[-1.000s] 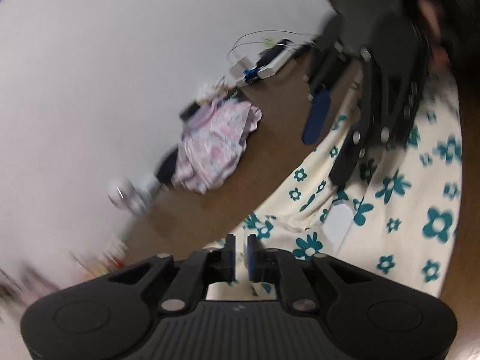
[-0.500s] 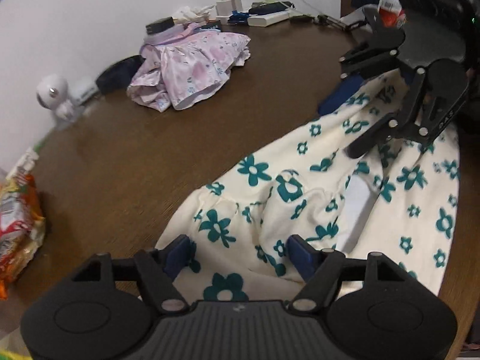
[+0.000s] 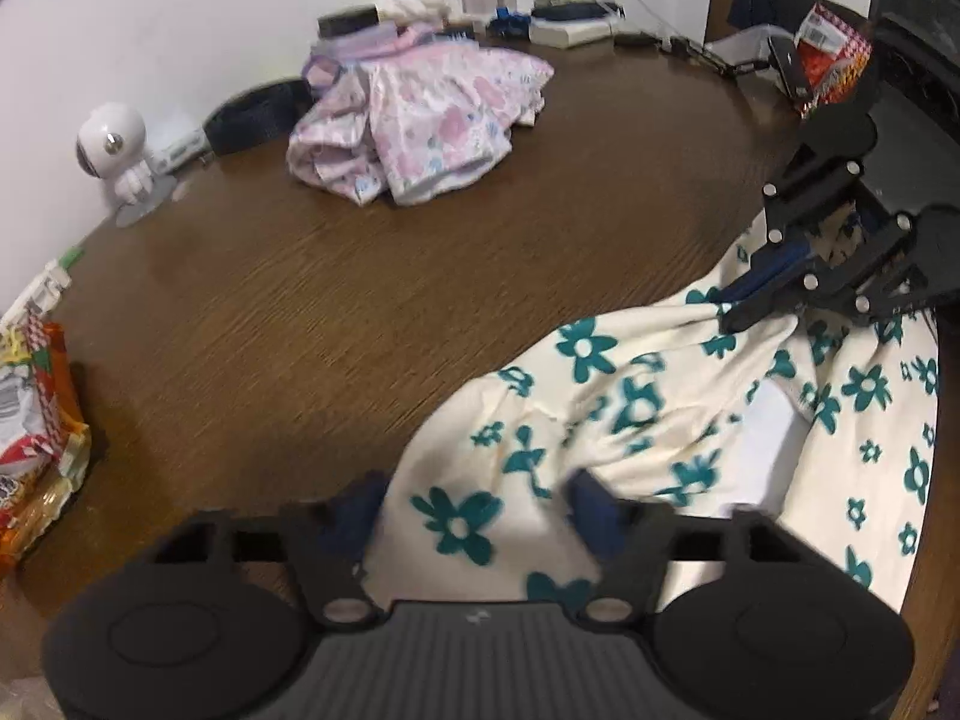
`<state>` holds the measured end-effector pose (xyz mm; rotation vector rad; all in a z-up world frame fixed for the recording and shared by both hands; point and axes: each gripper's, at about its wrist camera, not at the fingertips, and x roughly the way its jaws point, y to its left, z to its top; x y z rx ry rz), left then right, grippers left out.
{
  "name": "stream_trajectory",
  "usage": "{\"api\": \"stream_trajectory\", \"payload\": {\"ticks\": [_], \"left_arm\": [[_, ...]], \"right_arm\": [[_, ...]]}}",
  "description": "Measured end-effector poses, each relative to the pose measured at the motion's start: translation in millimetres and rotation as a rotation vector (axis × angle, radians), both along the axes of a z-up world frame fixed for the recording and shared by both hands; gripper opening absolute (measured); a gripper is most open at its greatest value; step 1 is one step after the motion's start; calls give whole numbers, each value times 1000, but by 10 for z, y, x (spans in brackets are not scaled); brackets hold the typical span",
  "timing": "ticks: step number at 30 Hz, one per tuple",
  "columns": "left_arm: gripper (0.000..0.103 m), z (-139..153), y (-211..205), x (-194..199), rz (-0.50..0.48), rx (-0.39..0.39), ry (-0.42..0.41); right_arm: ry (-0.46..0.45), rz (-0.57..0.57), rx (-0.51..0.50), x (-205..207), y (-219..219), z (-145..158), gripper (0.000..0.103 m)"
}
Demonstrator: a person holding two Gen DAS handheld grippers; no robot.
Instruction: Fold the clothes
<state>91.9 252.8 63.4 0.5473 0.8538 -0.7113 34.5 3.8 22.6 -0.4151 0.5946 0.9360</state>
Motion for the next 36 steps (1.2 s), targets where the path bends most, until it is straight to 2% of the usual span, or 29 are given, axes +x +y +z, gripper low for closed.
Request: {"api": "stream_trajectory", "payload": {"ticks": [2,6,9,11,12,16,19,20,21,23,26,27,28,29,31,32,34,36], "left_arm": [[8,20,-124,-209,12,77,-154],[7,100,-217,-838,89,157,-477],[7,-26,-340,-1451,202,226,-734],[7,-172,-421,-1745,266,271,-850],[7,-258,-449,-1852,295,287,-871],[7,-467,-398,-2065,352,258,-857],[7,-565,-332,-2060,353,258,-817],[7,-589,-313,-2052,352,256,-816],[7,-601,-303,-2047,349,253,-819],[7,-606,-297,-2045,342,247,-824],[7,-622,-298,-2034,314,252,-821],[7,-627,-299,-2030,303,254,-819],[7,-633,-299,-2026,293,257,-817],[7,-629,-287,-2021,290,252,-810],[7,-613,-240,-2001,306,211,-776],[8,-598,-226,-1995,309,188,-753],[10,-570,-211,-1985,308,151,-710],[12,-569,-241,-1978,289,161,-686]], "right_arm": [[-78,2,15,-113,-30,83,3],[-300,33,9,-477,-102,220,2],[-440,102,-40,-802,-141,167,2],[-467,158,-90,-958,-120,92,1],[-478,187,-116,-1034,-108,54,1],[-427,259,-194,-1114,-56,-35,4],[-360,248,-112,-1058,-91,111,18],[-332,238,-68,-1026,-104,180,31],[-304,228,-25,-984,-100,240,37],[-273,172,4,-869,-22,269,41],[-197,92,-23,-663,220,180,40],[-161,106,-35,-635,279,138,31],[-124,123,-48,-612,335,95,17],[-130,127,-72,-648,386,60,3],[-255,128,-75,-849,367,75,3],[-285,141,-63,-959,311,122,2],[-249,168,-60,-1085,197,159,2],[-224,179,-84,-1140,180,75,2]]}}
